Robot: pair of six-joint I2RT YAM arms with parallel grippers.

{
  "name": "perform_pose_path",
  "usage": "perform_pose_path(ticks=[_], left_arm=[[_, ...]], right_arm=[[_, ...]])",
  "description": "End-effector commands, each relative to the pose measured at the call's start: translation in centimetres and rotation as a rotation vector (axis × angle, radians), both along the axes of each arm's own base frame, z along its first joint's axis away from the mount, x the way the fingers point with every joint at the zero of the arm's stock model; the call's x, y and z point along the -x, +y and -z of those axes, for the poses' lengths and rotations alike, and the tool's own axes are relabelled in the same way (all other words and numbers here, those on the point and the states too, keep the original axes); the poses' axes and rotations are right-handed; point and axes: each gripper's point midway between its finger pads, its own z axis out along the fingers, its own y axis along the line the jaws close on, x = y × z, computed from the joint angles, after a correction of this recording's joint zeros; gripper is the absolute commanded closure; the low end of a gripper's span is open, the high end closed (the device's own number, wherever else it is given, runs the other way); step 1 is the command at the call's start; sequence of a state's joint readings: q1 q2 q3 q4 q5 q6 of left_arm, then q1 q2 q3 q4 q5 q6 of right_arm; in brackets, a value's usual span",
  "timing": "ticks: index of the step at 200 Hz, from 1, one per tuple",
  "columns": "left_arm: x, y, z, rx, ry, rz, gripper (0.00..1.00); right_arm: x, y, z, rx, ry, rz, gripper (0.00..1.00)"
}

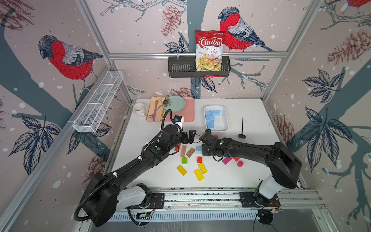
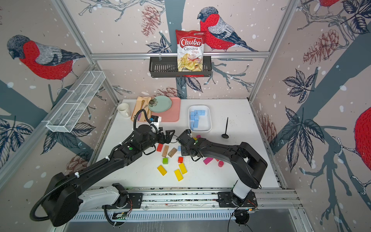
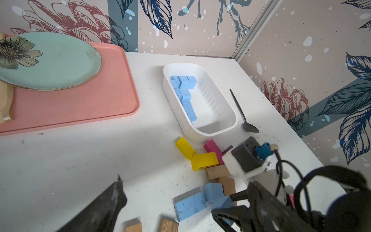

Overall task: Pick out the blue building blocks
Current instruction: Pick up the building block from the center of the board, then place the building block in the storage box.

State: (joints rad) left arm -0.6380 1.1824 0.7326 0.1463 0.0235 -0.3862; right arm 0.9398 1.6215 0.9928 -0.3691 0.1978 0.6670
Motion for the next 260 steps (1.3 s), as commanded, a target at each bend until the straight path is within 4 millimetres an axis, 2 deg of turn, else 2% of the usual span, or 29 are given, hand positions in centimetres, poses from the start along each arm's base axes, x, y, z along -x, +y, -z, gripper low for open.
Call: perform_pose_path(ticks=[1,48,90,131,156,178,260], left_arm=[[-0.5,-0.1,-1.2,0.014,-0.035,-0.007,0.01],[-0.4,-0.2,-1.4,0.021,-0.045,0.002,0.01],[-0.5,-0.8,-1.8,0.033,-0.059,0.029,0.01],[-0.5,-0.9,-1.6,0.027,-0.056,0.032,0.01],[-0.4,-0.9,-1.6,0.034,-0.056,0.035,0.01],[-0.2,-0.8,-1.6,0.035,-0.059,0.038,0.01],[1.1,-1.8,-2.6,0.061,-0.106,0.138,0.01]], right_arm=[[-0.8,0.2,-1.7,-0.054,-0.022,-0.014,0.92],[-3.7,-1.5,-4.8,-0.120,-0.077,0.019,0.94],[-8.3,-4.4,-7.7,-0.107,-0.156,0.079,0.94],[-13.0,-7.4,-8.5,-0.074,-0.194,0.136,0.94],[-15.8,-8.9,-8.2,-0.055,-0.196,0.159,0.94],[-17.9,-9.8,-7.2,-0.029,-0.178,0.172,0.93],[-23.1,-9.6,-3.0,0.038,-0.126,0.159,0.93]])
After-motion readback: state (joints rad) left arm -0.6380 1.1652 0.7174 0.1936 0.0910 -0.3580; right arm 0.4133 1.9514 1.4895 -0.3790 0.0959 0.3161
